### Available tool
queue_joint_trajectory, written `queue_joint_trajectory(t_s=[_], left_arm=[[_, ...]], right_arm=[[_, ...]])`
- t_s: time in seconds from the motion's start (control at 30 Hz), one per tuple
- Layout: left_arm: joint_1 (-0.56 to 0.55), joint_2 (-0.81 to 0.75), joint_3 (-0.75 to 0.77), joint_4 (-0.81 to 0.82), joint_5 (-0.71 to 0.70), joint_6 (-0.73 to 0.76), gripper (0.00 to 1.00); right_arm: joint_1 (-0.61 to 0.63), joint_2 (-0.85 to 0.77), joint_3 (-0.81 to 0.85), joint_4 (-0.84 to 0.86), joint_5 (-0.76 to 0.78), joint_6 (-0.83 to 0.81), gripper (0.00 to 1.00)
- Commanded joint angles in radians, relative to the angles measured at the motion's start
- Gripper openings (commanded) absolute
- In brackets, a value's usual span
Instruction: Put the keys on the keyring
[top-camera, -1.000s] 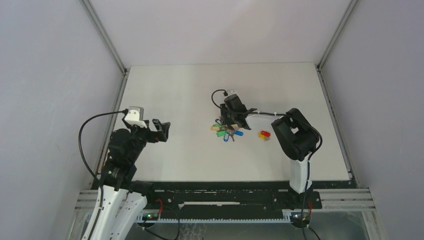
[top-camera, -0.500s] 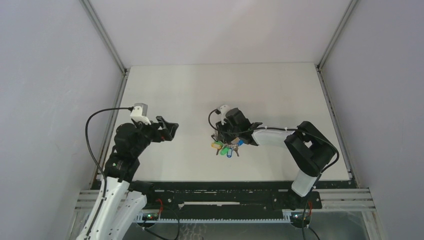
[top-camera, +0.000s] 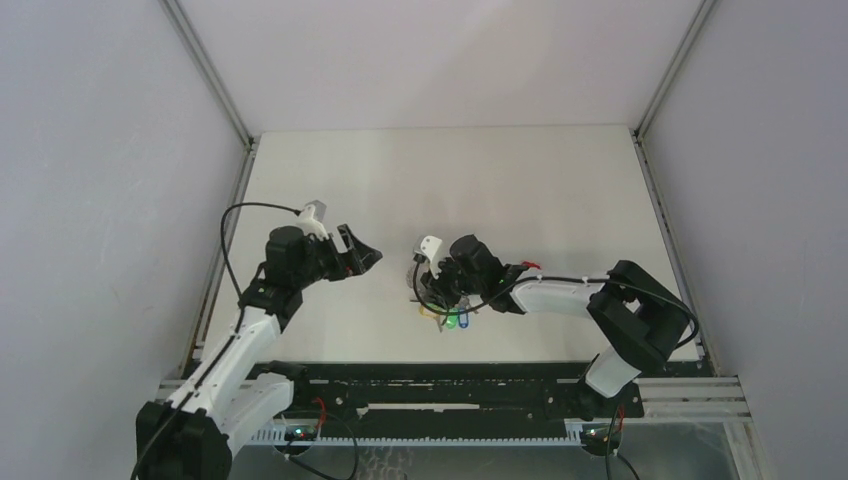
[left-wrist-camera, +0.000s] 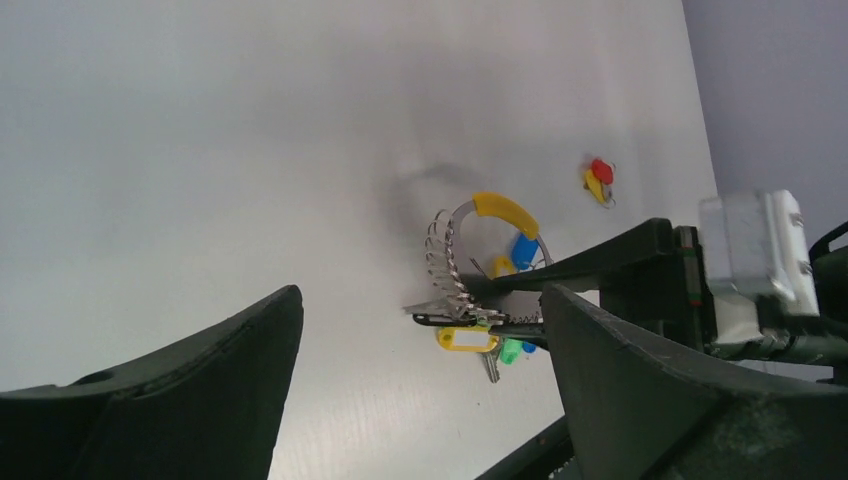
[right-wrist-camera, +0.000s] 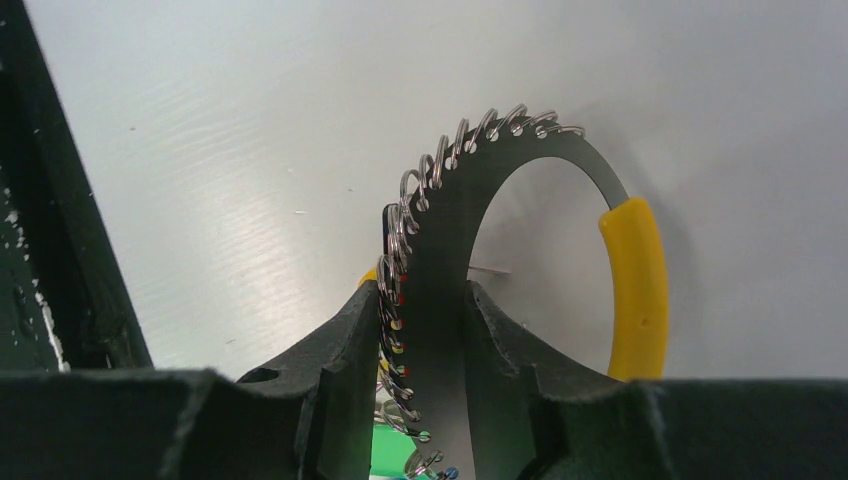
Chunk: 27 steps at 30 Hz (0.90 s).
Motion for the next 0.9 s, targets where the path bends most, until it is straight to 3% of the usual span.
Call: queue_joint_trajectory(t_s=[0.0,0.5,0.87], left_arm=[[-0.023,0.082,-0.027,0.151,0.099,-0.072,0.92],[-0.066,0.312,-0.055,0.383,0.223,-0.185,0.80],[-0.091,0.332,-0.147,0.583,0.208,-0.341,0.77]], right_arm=[[0.031,-0.052,-0.005,0.093,-0.047,-0.086,0.25],[0.075,-0.126,-0.021,0.104,-0.016,-0.128,0.25],[0.088,-0.132,-0.035,0.170,0.079,-0.095,0.25]])
